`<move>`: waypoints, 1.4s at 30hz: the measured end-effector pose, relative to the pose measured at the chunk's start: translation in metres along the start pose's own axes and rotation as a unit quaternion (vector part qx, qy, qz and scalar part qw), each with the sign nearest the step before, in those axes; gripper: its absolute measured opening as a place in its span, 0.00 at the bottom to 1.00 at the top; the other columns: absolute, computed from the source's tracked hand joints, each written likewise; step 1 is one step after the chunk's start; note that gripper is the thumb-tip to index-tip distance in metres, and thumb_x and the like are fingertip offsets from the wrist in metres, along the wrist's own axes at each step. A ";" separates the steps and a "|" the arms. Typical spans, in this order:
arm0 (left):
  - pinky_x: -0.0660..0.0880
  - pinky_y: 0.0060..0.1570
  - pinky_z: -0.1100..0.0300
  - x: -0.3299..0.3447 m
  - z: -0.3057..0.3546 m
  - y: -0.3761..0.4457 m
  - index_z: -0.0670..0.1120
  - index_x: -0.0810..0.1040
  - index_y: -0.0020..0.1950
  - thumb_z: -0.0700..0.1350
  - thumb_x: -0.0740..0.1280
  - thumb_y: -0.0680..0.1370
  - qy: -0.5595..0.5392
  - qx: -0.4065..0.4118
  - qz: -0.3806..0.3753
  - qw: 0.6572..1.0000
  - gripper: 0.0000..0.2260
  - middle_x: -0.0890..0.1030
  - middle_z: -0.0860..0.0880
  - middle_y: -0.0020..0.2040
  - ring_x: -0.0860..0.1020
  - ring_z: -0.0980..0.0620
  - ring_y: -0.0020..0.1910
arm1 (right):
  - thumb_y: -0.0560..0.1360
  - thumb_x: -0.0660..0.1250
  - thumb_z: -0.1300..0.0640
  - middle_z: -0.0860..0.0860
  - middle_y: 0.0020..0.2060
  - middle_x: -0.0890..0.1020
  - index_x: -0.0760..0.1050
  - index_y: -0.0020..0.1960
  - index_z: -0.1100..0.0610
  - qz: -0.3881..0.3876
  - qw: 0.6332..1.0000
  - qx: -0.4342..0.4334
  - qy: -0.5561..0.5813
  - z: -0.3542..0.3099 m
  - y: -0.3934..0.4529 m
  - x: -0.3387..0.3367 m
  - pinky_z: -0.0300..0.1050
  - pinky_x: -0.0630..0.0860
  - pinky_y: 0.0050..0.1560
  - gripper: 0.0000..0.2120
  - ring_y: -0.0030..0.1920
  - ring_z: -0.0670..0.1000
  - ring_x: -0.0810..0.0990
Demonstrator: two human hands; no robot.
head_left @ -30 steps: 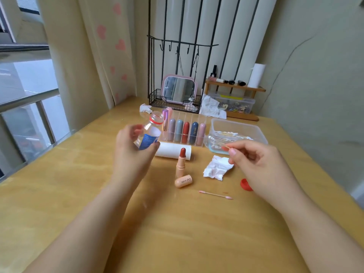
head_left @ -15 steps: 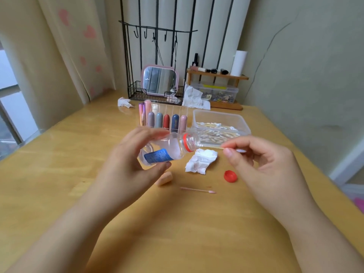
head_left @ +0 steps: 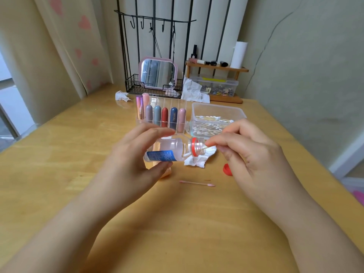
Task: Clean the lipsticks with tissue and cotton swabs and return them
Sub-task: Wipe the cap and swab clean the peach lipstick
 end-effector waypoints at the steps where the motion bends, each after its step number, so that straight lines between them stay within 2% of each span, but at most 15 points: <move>1: 0.62 0.56 0.78 0.000 0.000 0.000 0.49 0.77 0.61 0.43 0.71 0.67 0.003 0.000 0.000 1.000 0.21 0.76 0.56 0.55 0.72 0.65 0.56 | 0.75 0.62 0.64 0.50 0.41 0.73 0.82 0.49 0.57 0.000 1.000 0.000 0.002 0.000 0.000 0.001 0.36 0.72 0.38 0.10 0.38 0.43 0.72; 8: 0.62 0.56 0.78 -0.002 0.000 0.000 0.49 0.77 0.61 0.43 0.71 0.67 0.001 -0.001 0.003 1.000 0.22 0.76 0.55 0.55 0.72 0.65 0.56 | 0.76 0.62 0.62 0.50 0.42 0.73 0.82 0.48 0.57 -0.005 1.000 -0.006 -0.004 -0.003 0.001 0.006 0.28 0.66 0.40 0.09 0.38 0.40 0.71; 10: 0.63 0.56 0.78 -0.003 0.000 0.000 0.49 0.77 0.61 0.43 0.72 0.67 -0.005 -0.004 0.008 1.000 0.21 0.77 0.55 0.55 0.73 0.63 0.56 | 0.77 0.62 0.61 0.47 0.43 0.72 0.82 0.49 0.57 0.009 1.000 -0.003 0.003 -0.003 0.001 0.005 0.32 0.71 0.39 0.09 0.39 0.39 0.71; 14: 0.64 0.54 0.77 -0.009 -0.008 0.000 0.56 0.74 0.59 0.47 0.72 0.67 -0.052 -0.051 0.043 0.996 0.21 0.77 0.61 0.54 0.73 0.67 0.55 | 0.74 0.65 0.62 0.39 0.39 0.72 0.82 0.48 0.57 0.070 0.996 0.038 0.037 -0.003 0.003 -0.007 0.45 0.79 0.35 0.07 0.42 0.37 0.73; 17: 0.64 0.51 0.79 -0.015 -0.018 -0.002 0.60 0.74 0.56 0.47 0.76 0.67 -0.072 -0.101 0.081 0.989 0.21 0.77 0.64 0.52 0.72 0.73 0.53 | 0.72 0.68 0.61 0.38 0.37 0.73 0.82 0.45 0.56 0.084 0.995 0.044 0.043 -0.005 0.010 -0.011 0.37 0.75 0.35 0.05 0.38 0.37 0.73; 19: 0.62 0.48 0.82 -0.018 -0.029 -0.003 0.62 0.74 0.54 0.46 0.77 0.67 -0.075 -0.146 0.100 0.981 0.21 0.78 0.63 0.51 0.69 0.77 0.52 | 0.71 0.69 0.61 0.41 0.33 0.75 0.81 0.43 0.53 0.080 0.995 0.047 0.036 -0.008 0.017 -0.011 0.31 0.71 0.35 0.04 0.36 0.38 0.72; 22: 0.64 0.45 0.80 -0.021 -0.046 -0.002 0.64 0.73 0.49 0.47 0.76 0.67 -0.099 -0.199 0.128 0.967 0.19 0.79 0.60 0.49 0.73 0.69 0.51 | 0.72 0.71 0.62 0.42 0.31 0.78 0.78 0.39 0.46 0.054 0.993 0.085 0.056 -0.005 0.030 -0.005 0.26 0.67 0.36 0.11 0.34 0.37 0.72; 24: 0.66 0.42 0.78 -0.020 -0.061 -0.003 0.63 0.74 0.49 0.43 0.76 0.68 -0.127 -0.234 0.149 0.952 0.19 0.79 0.60 0.48 0.75 0.65 0.48 | 0.73 0.70 0.62 0.38 0.32 0.79 0.77 0.38 0.45 0.037 0.986 0.133 0.090 0.007 0.036 0.003 0.27 0.67 0.36 0.12 0.32 0.38 0.73; 28: 0.70 0.42 0.67 -0.012 -0.098 -0.012 0.51 0.77 0.53 0.40 0.75 0.70 -0.152 -0.304 0.175 0.924 0.15 0.81 0.56 0.47 0.77 0.58 0.44 | 0.75 0.68 0.61 0.47 0.33 0.82 0.78 0.40 0.49 0.009 0.959 0.237 0.155 0.037 0.032 0.026 0.33 0.74 0.37 0.09 0.34 0.41 0.78; 30: 0.68 0.37 0.68 -0.007 -0.116 -0.016 0.49 0.77 0.53 0.39 0.75 0.70 -0.159 -0.338 0.173 0.912 0.15 0.80 0.53 0.45 0.75 0.61 0.38 | 0.75 0.67 0.62 0.48 0.34 0.81 0.78 0.40 0.52 -0.001 0.945 0.274 0.181 0.045 0.023 0.037 0.28 0.70 0.30 0.08 0.30 0.39 0.76; 32: 0.67 0.31 0.71 0.001 -0.128 -0.018 0.46 0.77 0.58 0.40 0.75 0.70 -0.140 -0.360 0.155 0.909 0.18 0.80 0.50 0.48 0.73 0.62 0.38 | 0.76 0.67 0.63 0.47 0.32 0.81 0.78 0.41 0.56 0.008 0.925 0.310 0.221 0.053 0.013 0.045 0.27 0.67 0.24 0.06 0.27 0.38 0.74; 35: 0.69 0.22 0.70 0.008 -0.134 -0.020 0.44 0.76 0.61 0.40 0.75 0.70 -0.117 -0.363 0.132 0.915 0.20 0.79 0.45 0.53 0.77 0.52 0.43 | 0.77 0.65 0.65 0.45 0.28 0.81 0.77 0.44 0.58 0.003 0.906 0.330 0.267 0.060 0.000 0.054 0.27 0.69 0.29 0.06 0.28 0.38 0.75; 39: 0.67 0.18 0.70 0.013 -0.134 -0.020 0.43 0.76 0.60 0.38 0.73 0.72 -0.108 -0.370 0.108 0.916 0.17 0.79 0.44 0.51 0.76 0.54 0.27 | 0.78 0.61 0.66 0.46 0.31 0.82 0.78 0.48 0.54 -0.052 0.899 0.329 0.284 0.059 -0.010 0.064 0.30 0.73 0.36 0.10 0.32 0.41 0.78; 41: 0.69 0.21 0.71 0.014 -0.133 -0.021 0.45 0.73 0.64 0.39 0.74 0.71 -0.099 -0.380 0.094 0.915 0.23 0.77 0.46 0.57 0.77 0.56 0.31 | 0.79 0.60 0.66 0.46 0.33 0.83 0.78 0.51 0.53 -0.076 0.900 0.323 0.283 0.057 -0.011 0.068 0.30 0.73 0.37 0.11 0.34 0.41 0.79; 42: 0.71 0.27 0.73 0.014 -0.132 -0.022 0.46 0.69 0.68 0.41 0.75 0.70 -0.083 -0.388 0.092 0.913 0.29 0.73 0.47 0.60 0.78 0.57 0.40 | 0.79 0.60 0.66 0.46 0.34 0.84 0.78 0.52 0.52 -0.082 0.900 0.322 0.281 0.056 -0.012 0.069 0.30 0.73 0.37 0.12 0.34 0.41 0.80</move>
Point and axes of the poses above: each hand's wrist, its own y-axis towards the middle knuckle, its own x-axis out of the palm, z = x × y, the point moved 7 cm from there along y, towards the middle knuckle
